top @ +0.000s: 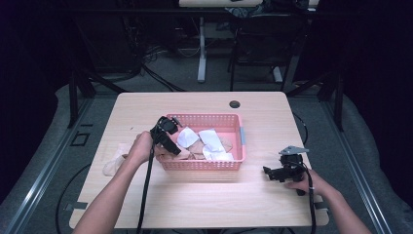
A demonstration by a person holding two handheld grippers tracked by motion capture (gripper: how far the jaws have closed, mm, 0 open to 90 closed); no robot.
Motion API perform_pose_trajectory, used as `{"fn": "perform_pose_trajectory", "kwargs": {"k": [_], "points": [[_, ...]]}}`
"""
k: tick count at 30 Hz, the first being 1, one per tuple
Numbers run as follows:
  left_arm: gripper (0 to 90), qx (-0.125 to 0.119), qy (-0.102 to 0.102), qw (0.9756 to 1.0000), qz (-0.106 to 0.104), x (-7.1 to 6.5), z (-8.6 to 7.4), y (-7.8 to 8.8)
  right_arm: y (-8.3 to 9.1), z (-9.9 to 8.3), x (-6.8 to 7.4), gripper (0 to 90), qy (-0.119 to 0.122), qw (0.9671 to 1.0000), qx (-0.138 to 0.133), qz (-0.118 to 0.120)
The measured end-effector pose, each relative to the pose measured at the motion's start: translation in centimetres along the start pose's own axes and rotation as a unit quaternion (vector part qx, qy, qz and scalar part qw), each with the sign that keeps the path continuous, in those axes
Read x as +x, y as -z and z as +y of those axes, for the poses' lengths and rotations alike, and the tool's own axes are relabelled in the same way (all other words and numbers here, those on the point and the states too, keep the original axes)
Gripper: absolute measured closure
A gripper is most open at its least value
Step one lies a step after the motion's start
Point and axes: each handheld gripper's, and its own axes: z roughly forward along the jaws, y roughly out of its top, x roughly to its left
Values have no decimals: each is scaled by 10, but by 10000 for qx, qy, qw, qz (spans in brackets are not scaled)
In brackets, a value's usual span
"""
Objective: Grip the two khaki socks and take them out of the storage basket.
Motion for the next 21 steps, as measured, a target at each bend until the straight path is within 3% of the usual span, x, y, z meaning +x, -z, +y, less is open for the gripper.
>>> {"fn": "perform_pose_trajectory", "kwargs": {"k": [10, 19, 21], "points": [[559, 120, -13, 9999, -68, -1, -1, -7, 0, 0, 0, 0, -1, 10000, 1, 1], [805, 84, -24, 10000, 43, -4, -1, -11, 0, 0, 0, 0, 3, 10000, 3, 3], [825, 62, -43, 10000, 40, -5, -1, -11, 0, 0, 0, 0, 0, 10000, 1, 1]]}}
